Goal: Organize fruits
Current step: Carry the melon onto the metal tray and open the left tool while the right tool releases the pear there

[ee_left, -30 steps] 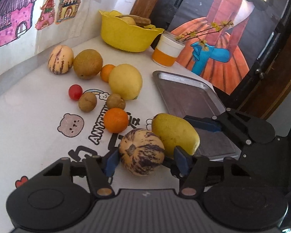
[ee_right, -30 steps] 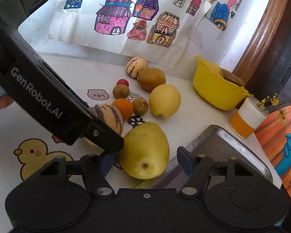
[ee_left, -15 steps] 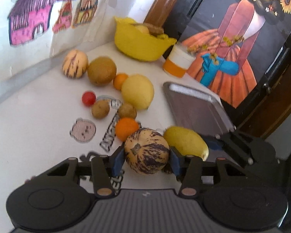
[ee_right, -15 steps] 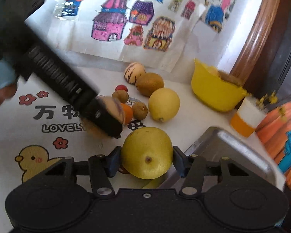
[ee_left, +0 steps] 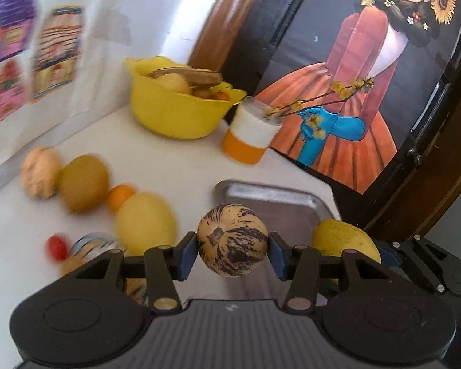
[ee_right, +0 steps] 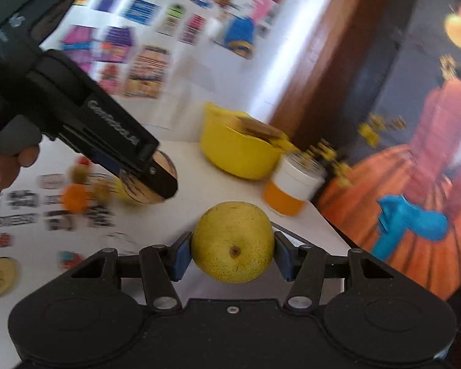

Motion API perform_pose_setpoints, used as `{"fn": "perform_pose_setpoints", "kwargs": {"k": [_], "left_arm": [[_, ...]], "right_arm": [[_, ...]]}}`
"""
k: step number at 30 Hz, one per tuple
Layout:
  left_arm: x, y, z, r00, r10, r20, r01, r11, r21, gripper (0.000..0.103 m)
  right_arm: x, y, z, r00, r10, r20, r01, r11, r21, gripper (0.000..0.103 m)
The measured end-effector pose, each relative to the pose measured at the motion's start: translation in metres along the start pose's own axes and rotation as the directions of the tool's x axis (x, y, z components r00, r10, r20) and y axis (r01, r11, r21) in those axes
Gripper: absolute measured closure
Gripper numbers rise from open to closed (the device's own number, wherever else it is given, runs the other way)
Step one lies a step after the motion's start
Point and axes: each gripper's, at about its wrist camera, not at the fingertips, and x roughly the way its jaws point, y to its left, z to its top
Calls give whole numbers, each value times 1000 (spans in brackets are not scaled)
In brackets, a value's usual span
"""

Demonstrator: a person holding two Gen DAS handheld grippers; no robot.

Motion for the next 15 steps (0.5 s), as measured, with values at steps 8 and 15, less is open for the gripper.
{"fn": "perform_pose_setpoints", "kwargs": {"k": [8,15], "left_arm": [[67,-28,13,999,-45,-28,46,998,41,50],[97,-35,9,996,-20,-89,25,998,57,50]], "right_arm": [[48,-61,-12,996,-9,-93,25,986,167,46],[70,-73,-23,990,20,-142,13,973,230,46]]}}
